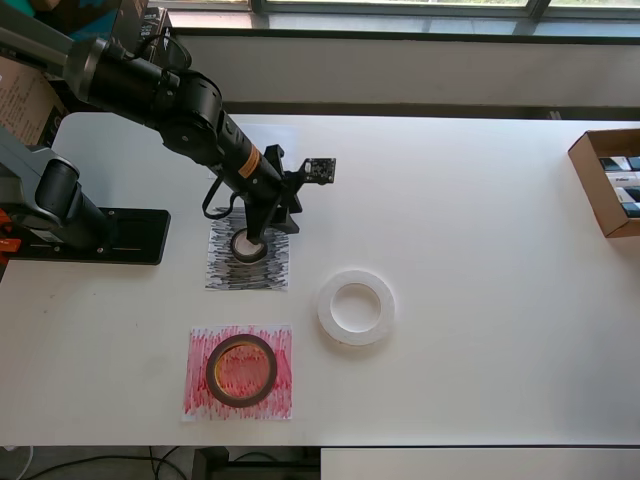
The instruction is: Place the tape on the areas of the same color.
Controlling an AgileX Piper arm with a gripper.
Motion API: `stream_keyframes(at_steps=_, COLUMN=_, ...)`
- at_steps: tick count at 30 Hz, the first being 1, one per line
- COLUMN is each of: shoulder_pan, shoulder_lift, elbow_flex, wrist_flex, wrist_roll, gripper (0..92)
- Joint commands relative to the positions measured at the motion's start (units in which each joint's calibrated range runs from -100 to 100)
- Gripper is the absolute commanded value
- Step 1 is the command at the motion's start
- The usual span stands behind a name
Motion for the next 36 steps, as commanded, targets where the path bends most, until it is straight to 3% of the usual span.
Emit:
stream_keyframes(at_steps=1, shoulder_pan=-2.58, shoulder_lift=3.34, elbow_flex=-10.04, wrist_flex=5.13, wrist_roll=5.04, gripper=42.9)
stream_keyframes(at_steps=16, shoulder_pan=-13.79, shoulder_lift=21.49, elbow_flex=-27.76, wrist_flex=6.15, wrist_roll=4.71, gripper=43.3)
stream_keyframes(at_steps=25, shoulder_pan=-16.15, shoulder_lift=26.54, elbow_flex=-28.85, wrist_flex=6.32, wrist_roll=4.55, gripper=43.5)
stream_keyframes(at_steps=32, shoulder_pan=-15.92, shoulder_lift=26.92, elbow_flex=-29.03, wrist_flex=17.18, wrist_roll=4.55, gripper=43.5)
stream_keyframes(at_steps=36, shoulder_pan=-15.6, shoulder_lift=27.2, elbow_flex=-28.66, wrist_flex=18.28, wrist_roll=4.63, gripper=43.5)
